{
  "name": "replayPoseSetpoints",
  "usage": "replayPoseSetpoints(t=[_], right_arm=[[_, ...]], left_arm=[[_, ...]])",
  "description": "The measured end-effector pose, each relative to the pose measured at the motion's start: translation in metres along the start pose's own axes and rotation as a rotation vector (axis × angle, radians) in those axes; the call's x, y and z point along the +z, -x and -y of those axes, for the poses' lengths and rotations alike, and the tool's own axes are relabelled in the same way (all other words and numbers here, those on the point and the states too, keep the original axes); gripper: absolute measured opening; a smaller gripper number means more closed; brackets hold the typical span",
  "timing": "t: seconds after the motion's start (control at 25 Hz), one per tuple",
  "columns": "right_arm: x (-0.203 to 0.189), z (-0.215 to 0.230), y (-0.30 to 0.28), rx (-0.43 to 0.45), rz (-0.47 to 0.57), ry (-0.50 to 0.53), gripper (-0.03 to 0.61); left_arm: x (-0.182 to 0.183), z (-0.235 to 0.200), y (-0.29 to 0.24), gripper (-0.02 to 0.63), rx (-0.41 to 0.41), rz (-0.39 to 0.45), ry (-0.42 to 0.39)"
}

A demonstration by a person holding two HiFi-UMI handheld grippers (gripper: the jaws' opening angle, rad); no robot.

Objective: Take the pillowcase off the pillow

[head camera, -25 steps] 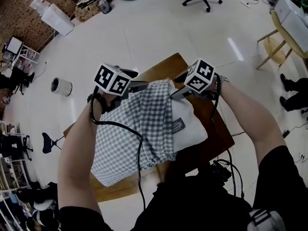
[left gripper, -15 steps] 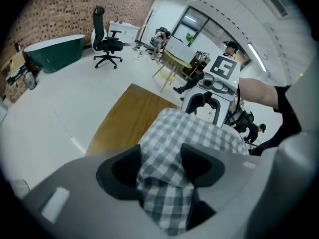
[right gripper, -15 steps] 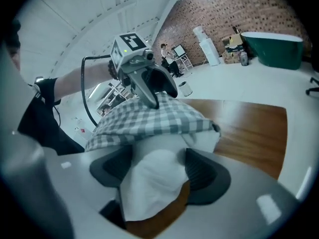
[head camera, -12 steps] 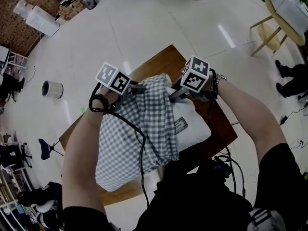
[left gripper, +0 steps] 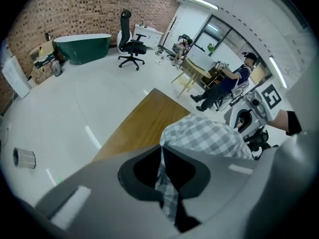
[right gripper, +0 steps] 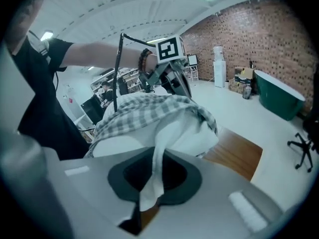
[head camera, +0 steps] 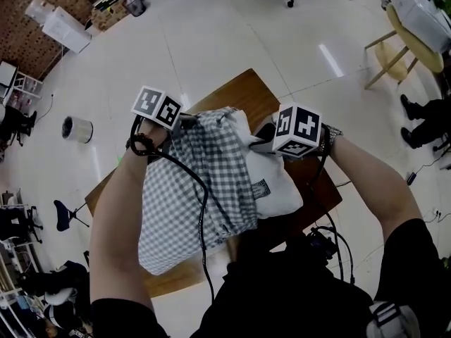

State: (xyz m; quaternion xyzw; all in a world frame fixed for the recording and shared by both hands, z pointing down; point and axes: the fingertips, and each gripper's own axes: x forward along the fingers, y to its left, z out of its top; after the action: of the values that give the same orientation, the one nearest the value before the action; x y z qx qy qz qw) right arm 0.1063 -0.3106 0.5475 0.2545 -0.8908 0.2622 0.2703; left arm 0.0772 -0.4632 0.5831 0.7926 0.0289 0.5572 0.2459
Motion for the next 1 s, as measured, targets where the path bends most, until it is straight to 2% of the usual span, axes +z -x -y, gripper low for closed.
replayPoseSetpoints(t=[0.24, 0.52, 0.88, 1.0], right_arm=[[0.010, -0.034, 0.031, -0.087, 0.002, 0.112, 0.015], [0.028, -0.057, 0.067, -0.205, 0.026, 0.235, 0.015], [0.021, -0.062, 0.096, -0.291, 0.023, 0.254, 0.015], [0.017, -0.063, 0.102, -0.312, 0.022, 0.231, 0.015]], left_arm=[[-0.008, -0.005, 0.007, 0.008, 0.082, -0.010, 0.018], [-0.024, -0.024, 0.024, 0.008, 0.151, -0.017, 0.083], [-0.059, -0.057, 0.032, 0.008, 0.215, -0.007, 0.153], [-0.076, -0.067, 0.040, 0.008, 0.240, -0.002, 0.177]])
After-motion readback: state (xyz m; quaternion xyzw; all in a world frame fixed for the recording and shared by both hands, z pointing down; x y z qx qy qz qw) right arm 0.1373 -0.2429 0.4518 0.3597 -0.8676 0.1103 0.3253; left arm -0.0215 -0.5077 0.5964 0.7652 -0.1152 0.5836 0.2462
